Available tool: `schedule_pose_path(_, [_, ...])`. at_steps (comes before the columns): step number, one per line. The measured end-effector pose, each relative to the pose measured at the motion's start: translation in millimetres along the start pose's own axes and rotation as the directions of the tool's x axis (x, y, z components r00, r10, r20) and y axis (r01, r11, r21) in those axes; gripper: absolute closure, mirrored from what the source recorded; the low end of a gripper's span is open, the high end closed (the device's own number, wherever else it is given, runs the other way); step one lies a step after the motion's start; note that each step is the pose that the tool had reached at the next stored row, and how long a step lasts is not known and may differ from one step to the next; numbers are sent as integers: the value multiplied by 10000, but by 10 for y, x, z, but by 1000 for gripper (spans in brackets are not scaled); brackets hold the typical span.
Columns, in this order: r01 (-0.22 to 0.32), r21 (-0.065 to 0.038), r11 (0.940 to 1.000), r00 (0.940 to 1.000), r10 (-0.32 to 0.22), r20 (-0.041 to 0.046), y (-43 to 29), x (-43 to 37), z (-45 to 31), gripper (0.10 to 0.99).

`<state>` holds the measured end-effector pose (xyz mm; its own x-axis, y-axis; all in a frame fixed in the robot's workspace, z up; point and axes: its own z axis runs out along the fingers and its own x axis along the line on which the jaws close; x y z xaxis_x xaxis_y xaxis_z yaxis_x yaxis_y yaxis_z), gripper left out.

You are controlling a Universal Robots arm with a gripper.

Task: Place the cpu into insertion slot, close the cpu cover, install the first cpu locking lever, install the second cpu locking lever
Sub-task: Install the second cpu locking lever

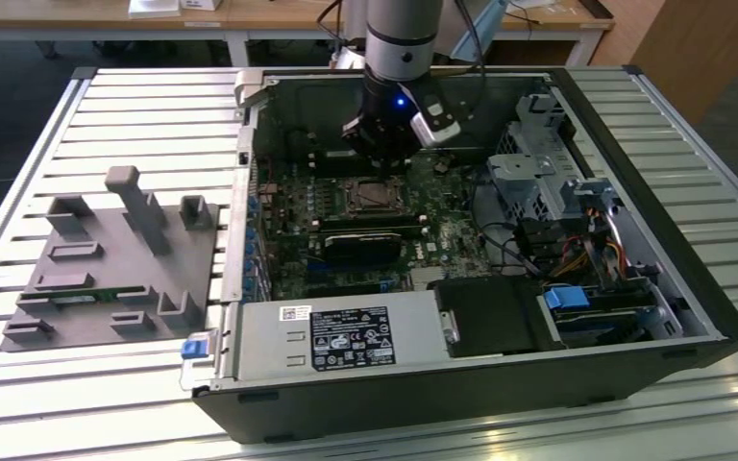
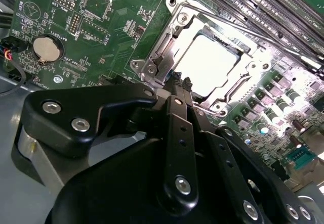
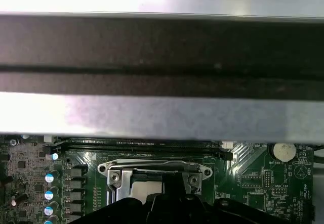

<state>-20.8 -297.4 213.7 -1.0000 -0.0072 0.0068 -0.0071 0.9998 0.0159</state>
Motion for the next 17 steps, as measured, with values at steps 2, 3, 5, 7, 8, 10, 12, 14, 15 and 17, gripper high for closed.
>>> schedule_pose_path(2, [0, 0, 10000, 10000, 0, 0, -8, 0, 0, 980])
schedule_pose_path(3, [0, 0, 10000, 10000, 0, 0, -12, 0, 0, 980])
schedule_pose_path(5, [-1, -1, 10000, 10000, 1, 1, -18, 0, 0, 980])
schedule_pose_path(7, [-1, 2, 10000, 10000, 1, -1, -18, 0, -2, 980])
schedule_pose_path(8, [0, 4, 10000, 10000, 0, -2, -19, 1, -8, 980])
schedule_pose_path(10, [0, 1, 10000, 10000, 0, 0, -18, 0, -36, 980])
schedule_pose_path(12, [0, 0, 10000, 10000, 0, 0, -18, 1, -84, 980])
schedule_pose_path(14, [0, 1, 10000, 10000, 0, 0, -16, 1, -153, 980])
schedule_pose_path(15, [0, -1, 10000, 10000, 0, 1, -16, 1, -186, 980])
schedule_pose_path(17, [0, 0, 10000, 10000, 0, -1, -15, 2, -234, 980])
